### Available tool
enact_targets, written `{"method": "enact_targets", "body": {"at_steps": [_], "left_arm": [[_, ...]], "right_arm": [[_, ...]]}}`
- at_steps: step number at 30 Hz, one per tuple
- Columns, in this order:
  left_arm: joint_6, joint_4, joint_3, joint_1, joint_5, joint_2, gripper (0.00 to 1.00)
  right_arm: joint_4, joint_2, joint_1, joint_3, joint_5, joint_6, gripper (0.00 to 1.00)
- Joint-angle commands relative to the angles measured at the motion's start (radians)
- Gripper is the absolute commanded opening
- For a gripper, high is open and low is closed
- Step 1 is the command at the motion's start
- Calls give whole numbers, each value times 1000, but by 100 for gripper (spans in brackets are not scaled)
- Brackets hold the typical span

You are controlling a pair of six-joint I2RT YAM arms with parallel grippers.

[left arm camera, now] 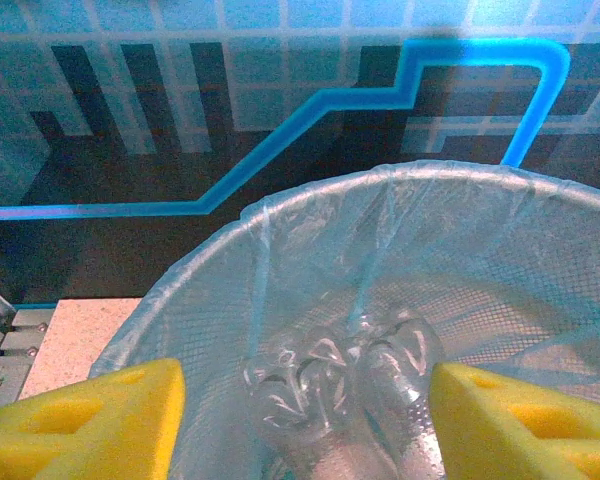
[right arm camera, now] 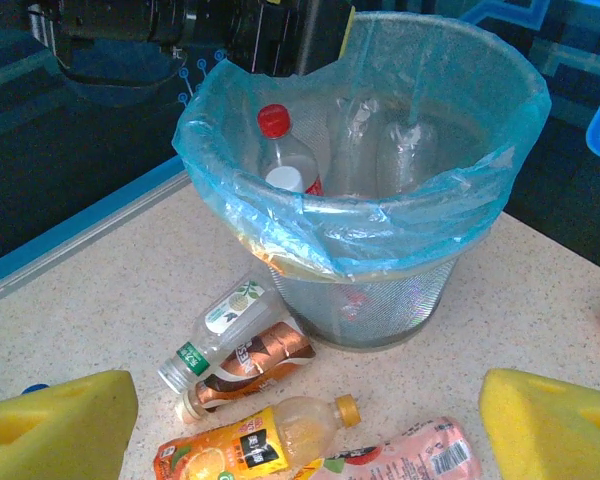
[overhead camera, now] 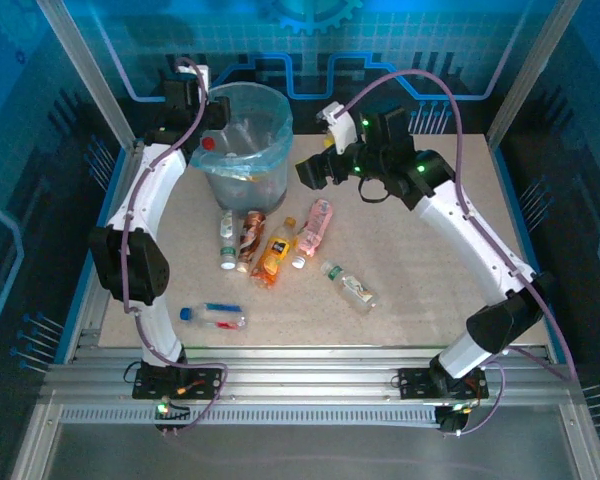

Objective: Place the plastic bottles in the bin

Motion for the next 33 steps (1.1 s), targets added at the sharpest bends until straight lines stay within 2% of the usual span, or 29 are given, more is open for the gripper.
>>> {"method": "enact_targets", "body": {"at_steps": [1, 8, 13, 18, 23, 25, 29, 33], "left_arm": [[-20, -8, 35, 5, 26, -17, 66], [-57, -53, 71, 4, 87, -42, 65], [-86, -79, 115, -2, 116, -89, 65], [-75, -110, 116, -49, 120, -176, 65], [28, -140, 24, -188, 83, -290, 65], [56, -133, -62, -259, 75, -348, 65], [73, -69, -320, -411, 146, -494, 67], [36, 5, -561, -559, 168, -612, 67]], "right_arm": [[-23, 13, -9, 33, -15, 15, 90], [-63, 64, -16, 72, 23, 29, 90], [-96, 98, -27, 107, 1, 32, 89], [-135, 100, -46, 95, 43, 30, 89], [-172, 36, -49, -10, 28, 50, 88], [-178, -20, -37, -115, 50, 62, 88], [-160, -170, 5, -392, 150, 101, 88], [-128, -306, 61, -655, 199, 161, 88]]}}
